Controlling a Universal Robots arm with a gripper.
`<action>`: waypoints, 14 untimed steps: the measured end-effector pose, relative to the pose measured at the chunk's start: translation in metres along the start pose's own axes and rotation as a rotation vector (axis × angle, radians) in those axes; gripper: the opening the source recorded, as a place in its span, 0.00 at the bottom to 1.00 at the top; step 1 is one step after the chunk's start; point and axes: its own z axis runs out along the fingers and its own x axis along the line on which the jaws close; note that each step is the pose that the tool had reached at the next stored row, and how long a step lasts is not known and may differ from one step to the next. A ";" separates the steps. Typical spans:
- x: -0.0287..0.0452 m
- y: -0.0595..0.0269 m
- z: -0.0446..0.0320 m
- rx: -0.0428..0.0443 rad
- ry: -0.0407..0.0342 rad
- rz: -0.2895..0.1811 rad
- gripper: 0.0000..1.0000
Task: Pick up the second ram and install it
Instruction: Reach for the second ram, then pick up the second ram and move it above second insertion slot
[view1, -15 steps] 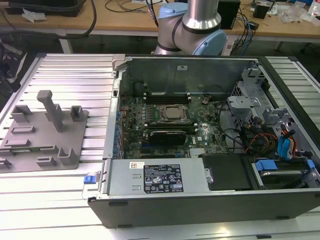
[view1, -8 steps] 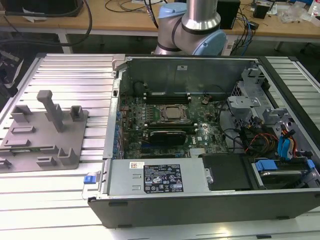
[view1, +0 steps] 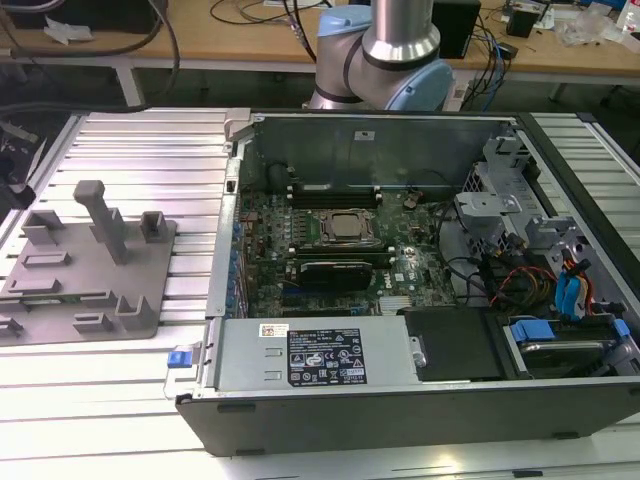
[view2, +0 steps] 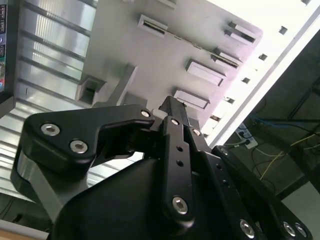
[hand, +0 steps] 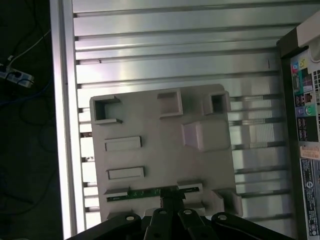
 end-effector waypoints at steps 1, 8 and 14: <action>0.0004 -0.0023 0.0017 0.0000 0.0000 0.000 0.08; 0.0011 -0.0098 0.0046 0.0000 0.0000 0.000 0.08; 0.0011 -0.0099 0.0050 0.0001 0.0000 0.000 0.08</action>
